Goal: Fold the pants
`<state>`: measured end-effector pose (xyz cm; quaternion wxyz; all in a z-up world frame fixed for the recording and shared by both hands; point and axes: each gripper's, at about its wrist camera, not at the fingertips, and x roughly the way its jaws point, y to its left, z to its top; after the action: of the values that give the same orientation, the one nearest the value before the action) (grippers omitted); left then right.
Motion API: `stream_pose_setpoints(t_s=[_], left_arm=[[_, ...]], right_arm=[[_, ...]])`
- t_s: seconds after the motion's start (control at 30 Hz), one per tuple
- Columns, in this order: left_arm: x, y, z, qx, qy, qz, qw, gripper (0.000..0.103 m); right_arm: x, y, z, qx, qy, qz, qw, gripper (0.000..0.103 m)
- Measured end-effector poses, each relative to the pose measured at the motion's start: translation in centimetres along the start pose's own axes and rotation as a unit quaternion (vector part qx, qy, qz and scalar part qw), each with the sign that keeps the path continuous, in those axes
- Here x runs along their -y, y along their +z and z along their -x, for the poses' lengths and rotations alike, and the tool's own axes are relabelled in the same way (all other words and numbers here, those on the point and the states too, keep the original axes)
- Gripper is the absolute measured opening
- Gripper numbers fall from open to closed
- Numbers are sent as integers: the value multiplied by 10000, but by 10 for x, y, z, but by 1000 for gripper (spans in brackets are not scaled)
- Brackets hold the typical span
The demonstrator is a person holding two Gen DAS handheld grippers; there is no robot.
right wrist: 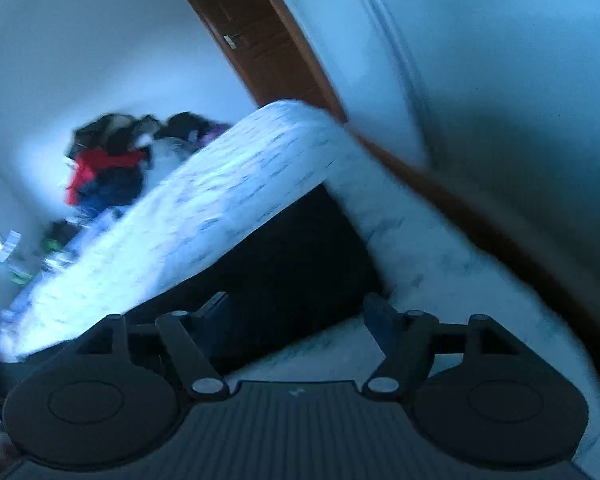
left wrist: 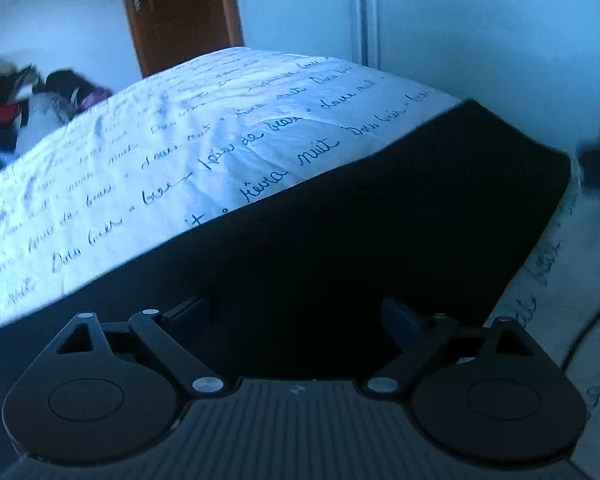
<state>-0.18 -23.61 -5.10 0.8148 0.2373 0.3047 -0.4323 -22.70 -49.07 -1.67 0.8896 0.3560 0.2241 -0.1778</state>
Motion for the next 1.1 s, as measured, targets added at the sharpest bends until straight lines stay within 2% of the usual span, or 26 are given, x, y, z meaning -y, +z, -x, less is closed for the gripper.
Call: stream_pose_setpoints(t_s=[0.07, 0.17, 0.33, 0.4, 0.47, 0.53, 0.6, 0.63, 0.67, 0.7, 0.73, 0.77, 0.83, 0.9, 1.07, 1.1], left_arm=[[-4, 5, 2, -17, -130, 189, 9997, 89], [-7, 13, 10, 73, -170, 334, 9993, 89], [-14, 23, 17, -21, -491, 825, 9954, 89], [-16, 28, 16, -120, -674, 1072, 9919, 89], [-16, 35, 10, -259, -842, 1290, 9877, 89], [-13, 41, 4, -374, -1017, 1453, 9834, 89], [-9, 45, -4, -502, -1089, 1546, 9807, 89], [-7, 46, -6, -545, -1072, 1583, 9800, 89], [-5, 47, -8, -558, -1053, 1599, 9799, 89], [-3, 46, -9, -551, -1044, 1581, 9803, 89], [-1, 46, -10, -533, -1026, 1533, 9814, 89], [0, 45, -9, -512, -998, 1486, 9825, 89], [1, 43, -11, -480, -939, 1432, 9841, 89], [-3, 42, -13, -484, -929, 1497, 9832, 89], [-15, 42, -12, -512, -1125, 1869, 9746, 89], [-18, 42, -13, -503, -1256, 1999, 9704, 89]], right_arm=[[-4, -9, -6, -327, 101, -111, 9994, 73], [-9, -12, -18, -400, -11, -5, 9992, 74], [-3, -5, -45, -103, 329, -658, 9972, 74], [4, -1, -54, 153, 457, -1043, 9934, 74], [11, 2, -64, 459, 579, -1608, 9842, 72], [17, 4, -71, 668, 585, -1844, 9788, 71], [20, 10, -78, 804, 561, -1989, 9751, 65], [22, 12, -81, 847, 527, -1983, 9750, 56], [24, 13, -85, 889, 433, -1985, 9751, 40], [27, 14, -89, 882, 378, -2047, 9741, 30], [33, 13, -92, 823, 395, -2153, 9723, 15], [38, 11, -94, 796, 432, -2260, 9699, 10], [44, 9, -90, 803, 576, -2359, 9667, 10], [38, 13, -90, 833, 539, -2100, 9727, 10], [17, 18, -82, 894, 272, -1226, 9880, 10], [11, 19, -82, 896, 215, -980, 9909, 10]])
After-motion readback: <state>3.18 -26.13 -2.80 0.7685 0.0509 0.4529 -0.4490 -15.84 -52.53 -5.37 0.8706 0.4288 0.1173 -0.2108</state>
